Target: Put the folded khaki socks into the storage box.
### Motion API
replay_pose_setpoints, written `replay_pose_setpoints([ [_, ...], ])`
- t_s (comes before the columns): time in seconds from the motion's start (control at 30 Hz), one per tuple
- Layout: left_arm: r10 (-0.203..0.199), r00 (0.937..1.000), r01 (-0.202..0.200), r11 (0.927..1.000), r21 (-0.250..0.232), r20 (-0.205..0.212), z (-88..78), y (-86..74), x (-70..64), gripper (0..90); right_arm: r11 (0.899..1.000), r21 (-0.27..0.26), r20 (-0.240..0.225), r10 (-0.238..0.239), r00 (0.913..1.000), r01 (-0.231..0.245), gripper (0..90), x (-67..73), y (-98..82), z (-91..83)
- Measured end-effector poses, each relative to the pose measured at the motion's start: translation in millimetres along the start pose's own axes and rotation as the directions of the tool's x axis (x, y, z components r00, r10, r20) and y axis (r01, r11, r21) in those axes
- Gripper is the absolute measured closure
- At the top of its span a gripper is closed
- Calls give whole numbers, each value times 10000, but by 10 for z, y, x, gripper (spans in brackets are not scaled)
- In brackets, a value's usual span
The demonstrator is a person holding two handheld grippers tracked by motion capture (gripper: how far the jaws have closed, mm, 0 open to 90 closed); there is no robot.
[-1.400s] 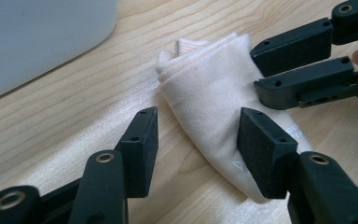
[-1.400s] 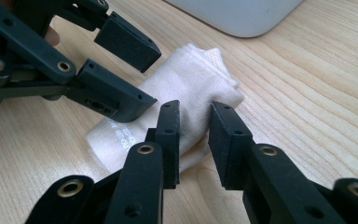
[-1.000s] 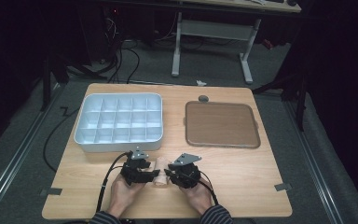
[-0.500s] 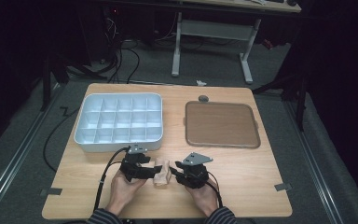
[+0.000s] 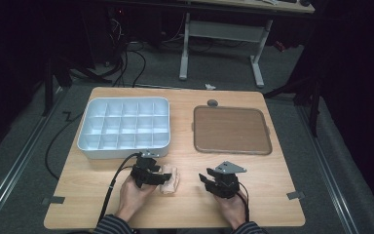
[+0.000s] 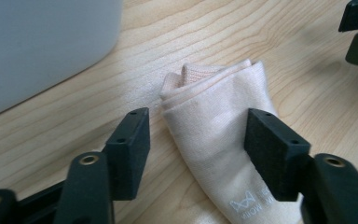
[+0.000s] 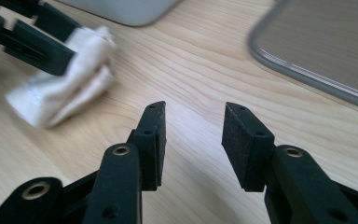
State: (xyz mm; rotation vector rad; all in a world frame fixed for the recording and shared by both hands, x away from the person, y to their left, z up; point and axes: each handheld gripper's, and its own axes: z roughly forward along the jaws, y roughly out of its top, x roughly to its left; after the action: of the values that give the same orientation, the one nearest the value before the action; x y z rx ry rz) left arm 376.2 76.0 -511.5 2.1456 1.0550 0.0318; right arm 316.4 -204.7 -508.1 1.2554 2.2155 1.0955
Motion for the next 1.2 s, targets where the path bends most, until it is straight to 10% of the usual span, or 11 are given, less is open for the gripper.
replay_pose_setpoints([
  [0.6, -26, 9974, 19, 9999, 100, 719, 67, -5, -5, 701, 9966, 308, 1629, 701, 9842, -761, 496, -405, -304, -78],
  [1.2, 217, 9950, -217, 9998, -15, 972, -12, -4, -5, 766, 9966, 586, 1761, 459, 9833, -571, 410, -387, -293, -24],
])
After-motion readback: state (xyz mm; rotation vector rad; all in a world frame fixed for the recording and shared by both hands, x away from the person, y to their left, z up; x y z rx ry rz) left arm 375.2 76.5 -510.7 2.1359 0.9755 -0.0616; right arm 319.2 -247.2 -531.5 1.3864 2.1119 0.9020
